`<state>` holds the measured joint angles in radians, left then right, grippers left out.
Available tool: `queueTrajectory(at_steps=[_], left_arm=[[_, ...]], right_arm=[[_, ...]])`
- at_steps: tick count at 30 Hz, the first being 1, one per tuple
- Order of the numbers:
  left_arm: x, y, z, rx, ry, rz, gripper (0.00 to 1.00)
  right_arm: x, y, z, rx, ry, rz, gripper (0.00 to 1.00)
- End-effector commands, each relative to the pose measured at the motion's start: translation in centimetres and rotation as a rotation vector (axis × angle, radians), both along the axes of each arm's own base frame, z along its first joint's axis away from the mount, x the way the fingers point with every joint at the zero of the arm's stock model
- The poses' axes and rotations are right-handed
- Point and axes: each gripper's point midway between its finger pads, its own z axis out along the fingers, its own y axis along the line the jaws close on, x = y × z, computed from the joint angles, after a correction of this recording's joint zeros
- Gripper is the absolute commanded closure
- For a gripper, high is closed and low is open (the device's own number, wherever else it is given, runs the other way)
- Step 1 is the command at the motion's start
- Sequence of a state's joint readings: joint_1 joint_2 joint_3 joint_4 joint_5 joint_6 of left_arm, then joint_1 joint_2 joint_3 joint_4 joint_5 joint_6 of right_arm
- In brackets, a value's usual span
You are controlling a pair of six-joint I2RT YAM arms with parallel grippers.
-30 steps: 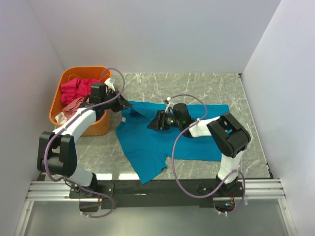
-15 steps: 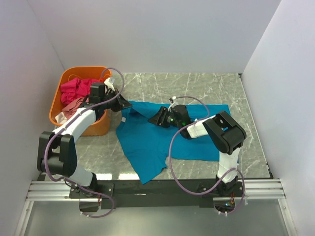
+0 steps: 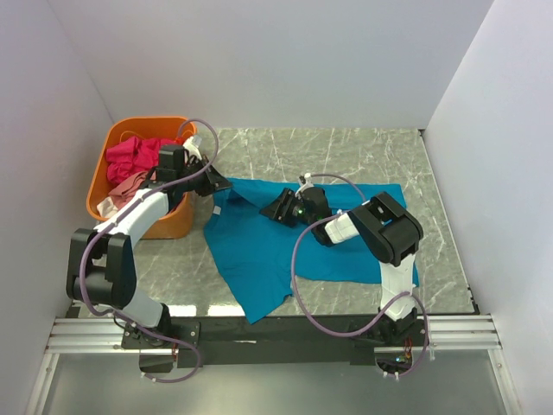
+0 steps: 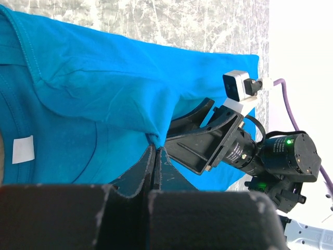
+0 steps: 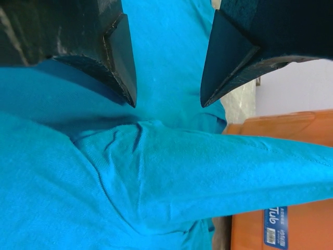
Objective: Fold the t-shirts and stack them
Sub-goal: Fold the tshirt
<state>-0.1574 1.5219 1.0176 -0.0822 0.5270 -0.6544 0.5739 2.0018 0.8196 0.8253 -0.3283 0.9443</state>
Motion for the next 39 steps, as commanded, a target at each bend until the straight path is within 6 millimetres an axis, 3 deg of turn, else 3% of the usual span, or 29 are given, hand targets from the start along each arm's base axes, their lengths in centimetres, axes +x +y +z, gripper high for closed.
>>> queueTrajectory(at_steps=[1, 26, 39], left_arm=[[0.6, -0.3, 1.1, -0.029, -0.040, -0.012, 1.00], [0.5, -0.3, 1.1, -0.034, -0.037, -0.014, 0.99], [0.6, -0.2, 0.9, -0.030, -0.034, -0.011, 0.99]], right_arm=[[1.6, 0.9, 1.9, 0.058, -0.073, -0.028, 0.41], [2.4, 1.2, 1.7, 0.095, -0.112, -0.037, 0.51], [2.7, 0.6, 2.6, 0.114, -0.138, -0.040, 0.64]])
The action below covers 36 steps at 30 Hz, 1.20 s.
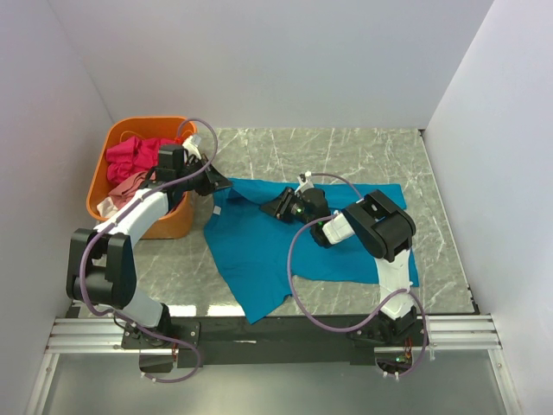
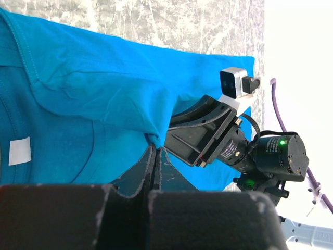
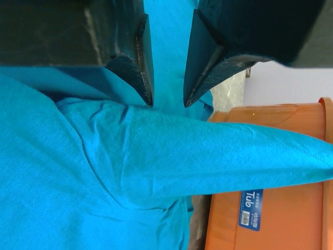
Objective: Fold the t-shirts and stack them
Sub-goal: Fold the tshirt
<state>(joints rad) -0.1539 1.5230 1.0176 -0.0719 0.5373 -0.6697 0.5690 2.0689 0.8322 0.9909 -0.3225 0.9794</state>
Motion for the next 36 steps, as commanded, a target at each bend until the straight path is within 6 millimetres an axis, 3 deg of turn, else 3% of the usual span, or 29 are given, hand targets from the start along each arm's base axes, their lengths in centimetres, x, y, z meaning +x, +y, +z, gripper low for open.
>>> queueTrajectory(at_steps=[1, 10, 19, 36], left_arm=[[0.5, -0.2, 0.7, -0.012, -0.036, -0.013, 0.99], [0.4, -0.2, 0.8, -0.013, -0.038, -0.013, 0.99], [0.5, -0.1, 0.9, -0.014, -0.041, -0.013, 0.99], [0.5, -0.3, 0.9, -0.022, -0.040, -0.020, 0.99]], right_arm=[[1.2, -0.1, 1.7, 0.032, -0.070, -0.020, 0.64], [1.3, -0.4, 2.0, 0.043, -0.063, -0.034, 0.75], [0.6, -0.9, 1.4, -0.012, -0.036, -0.022, 0.55], [1.7, -0.3, 0.4, 0.001, -0.018, -0.039, 0.53]])
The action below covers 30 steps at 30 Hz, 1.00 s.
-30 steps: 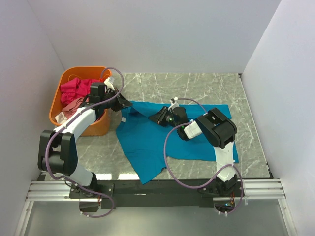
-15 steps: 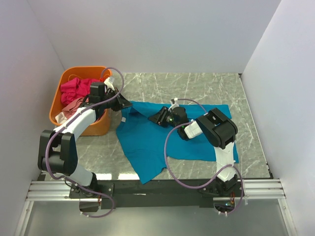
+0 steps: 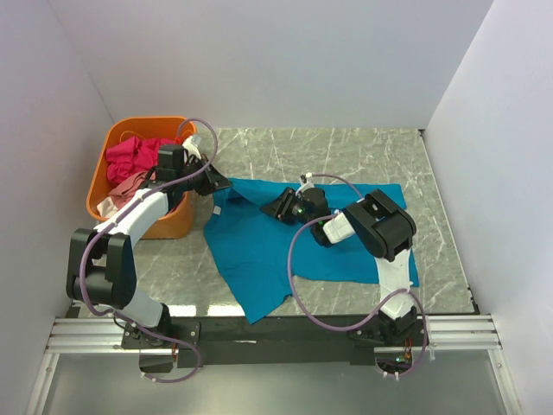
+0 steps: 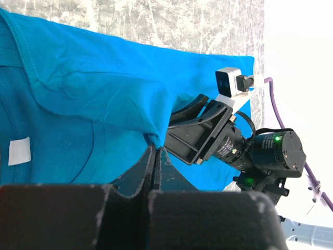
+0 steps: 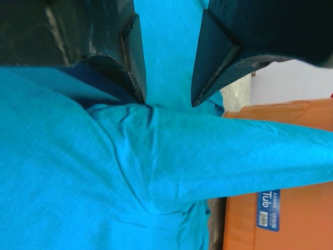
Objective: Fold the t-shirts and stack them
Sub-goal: Fold the tshirt
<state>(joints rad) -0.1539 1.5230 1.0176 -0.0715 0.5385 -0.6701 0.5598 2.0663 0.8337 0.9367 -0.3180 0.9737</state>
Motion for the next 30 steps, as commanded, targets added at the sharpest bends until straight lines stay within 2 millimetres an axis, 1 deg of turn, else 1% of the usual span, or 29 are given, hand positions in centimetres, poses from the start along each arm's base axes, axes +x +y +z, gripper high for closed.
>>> queueTrajectory(at_steps=[1, 9, 15, 21, 30], left_arm=[[0.5, -0.3, 0.9, -0.022, -0.039, -0.018, 0.99], [0.5, -0.3, 0.8, -0.025, -0.038, -0.019, 0.99], [0.5, -0.3, 0.8, -0.024, -0.038, -0.018, 0.99], [0.5, -0.3, 0.8, -0.024, -0.038, -0.020, 0.99], [0.5, -0.3, 0.8, -0.023, -0.038, -0.017, 0.99]], right_arm=[[1.6, 0.3, 1.0, 0.026, -0.050, -0.026, 0.53], [2.1, 0.5, 1.4, 0.049, -0.064, -0.029, 0.54], [2.2, 0.7, 1.3, 0.067, -0.064, -0.029, 0.57], [2.4, 0.4, 1.5, 0.074, -0.076, -0.036, 0.65], [2.7, -0.2, 2.5, 0.092, -0.112, -0.039, 0.77]])
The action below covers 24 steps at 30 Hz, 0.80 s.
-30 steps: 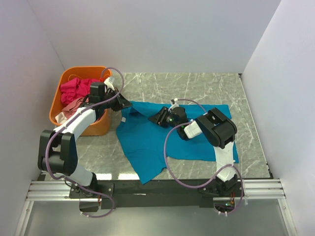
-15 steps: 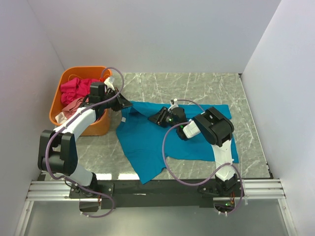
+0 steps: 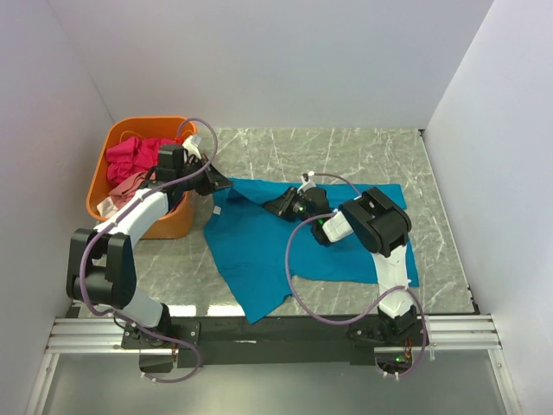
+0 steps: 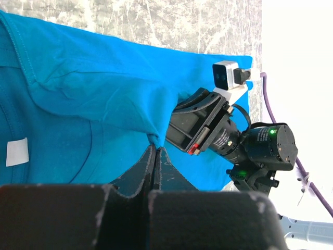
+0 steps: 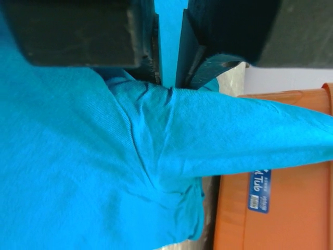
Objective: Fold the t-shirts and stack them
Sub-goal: Fold the tshirt
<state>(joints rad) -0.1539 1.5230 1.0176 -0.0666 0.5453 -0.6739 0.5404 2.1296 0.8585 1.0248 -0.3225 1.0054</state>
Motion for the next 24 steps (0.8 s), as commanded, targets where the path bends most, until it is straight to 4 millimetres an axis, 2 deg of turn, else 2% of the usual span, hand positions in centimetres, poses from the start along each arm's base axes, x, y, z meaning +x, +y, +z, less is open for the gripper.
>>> queueTrajectory(at_steps=[1, 5, 10, 18, 24], left_arm=[[0.5, -0.1, 0.7, -0.015, -0.037, -0.013, 0.99], [0.5, -0.1, 0.6, -0.013, -0.036, -0.011, 0.99], [0.5, -0.1, 0.5, -0.009, -0.034, -0.010, 0.99], [0.6, 0.0, 0.3, -0.001, -0.031, -0.009, 0.99], [0.5, 0.1, 0.2, 0.008, -0.031, -0.007, 0.99]], right_arm=[[1.2, -0.2, 2.8, 0.047, -0.097, -0.017, 0.79], [1.1, -0.1, 3.2, 0.060, -0.113, -0.004, 0.85], [0.6, 0.0, 3.7, 0.068, -0.127, 0.012, 0.98], [-0.2, -0.5, 5.2, 0.060, -0.159, 0.022, 1.00], [-1.2, -1.1, 5.4, 0.034, -0.159, 0.038, 1.00]])
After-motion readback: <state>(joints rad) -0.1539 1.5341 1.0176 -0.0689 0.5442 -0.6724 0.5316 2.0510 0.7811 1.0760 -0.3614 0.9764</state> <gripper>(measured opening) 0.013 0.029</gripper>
